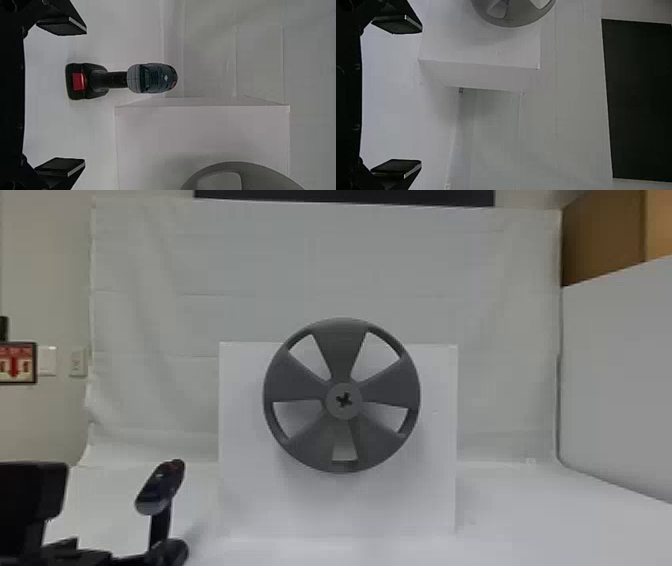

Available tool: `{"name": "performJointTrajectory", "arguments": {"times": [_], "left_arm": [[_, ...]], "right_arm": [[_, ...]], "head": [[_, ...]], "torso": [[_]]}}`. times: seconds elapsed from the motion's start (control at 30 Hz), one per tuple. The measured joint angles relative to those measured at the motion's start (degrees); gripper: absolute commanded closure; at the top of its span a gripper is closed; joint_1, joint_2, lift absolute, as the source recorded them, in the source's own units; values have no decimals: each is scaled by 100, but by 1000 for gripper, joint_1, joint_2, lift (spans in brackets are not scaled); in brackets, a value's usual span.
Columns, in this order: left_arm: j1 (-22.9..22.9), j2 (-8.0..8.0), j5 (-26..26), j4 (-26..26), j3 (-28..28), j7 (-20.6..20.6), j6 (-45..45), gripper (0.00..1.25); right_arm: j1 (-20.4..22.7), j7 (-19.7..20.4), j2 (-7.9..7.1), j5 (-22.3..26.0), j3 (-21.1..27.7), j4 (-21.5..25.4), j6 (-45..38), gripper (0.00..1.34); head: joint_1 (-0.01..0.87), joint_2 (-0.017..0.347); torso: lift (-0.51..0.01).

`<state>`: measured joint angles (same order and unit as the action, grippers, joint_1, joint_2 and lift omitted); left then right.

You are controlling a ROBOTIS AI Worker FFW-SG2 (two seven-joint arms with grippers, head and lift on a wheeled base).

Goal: Grasp the drill and bring into the middle of wheel

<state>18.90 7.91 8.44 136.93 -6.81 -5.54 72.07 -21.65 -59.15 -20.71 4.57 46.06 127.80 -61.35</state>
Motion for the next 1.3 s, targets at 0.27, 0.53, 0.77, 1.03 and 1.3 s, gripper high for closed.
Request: {"name": "performJointTrajectory", "arguments": {"times": [0.27, 0.53, 0.77, 1.03, 1.3], "left_arm": [[0, 0, -2, 0, -4, 0, 0, 116], [0, 0, -18, -2, -1, 0, 0, 116], [0, 0, -23, -8, 4, 0, 0, 116], [0, 0, -23, -9, 5, 0, 4, 116], [8, 0, -24, -9, 13, 0, 9, 116]], "right_arm": [[-12, 0, 6, -1, 0, 8, -8, 110], [-22, 0, 6, -8, 0, 9, -31, 110], [-23, 0, 4, -9, -7, 9, -40, 110], [-18, 0, -26, -9, -47, 9, -53, 110], [-14, 0, -38, -14, -61, 9, -61, 110]], "head": [[0, 0], [0, 0], [0, 0], [0, 0], [0, 0]], "torso": [[-406], [-406], [-406], [-406], [-406]]}}
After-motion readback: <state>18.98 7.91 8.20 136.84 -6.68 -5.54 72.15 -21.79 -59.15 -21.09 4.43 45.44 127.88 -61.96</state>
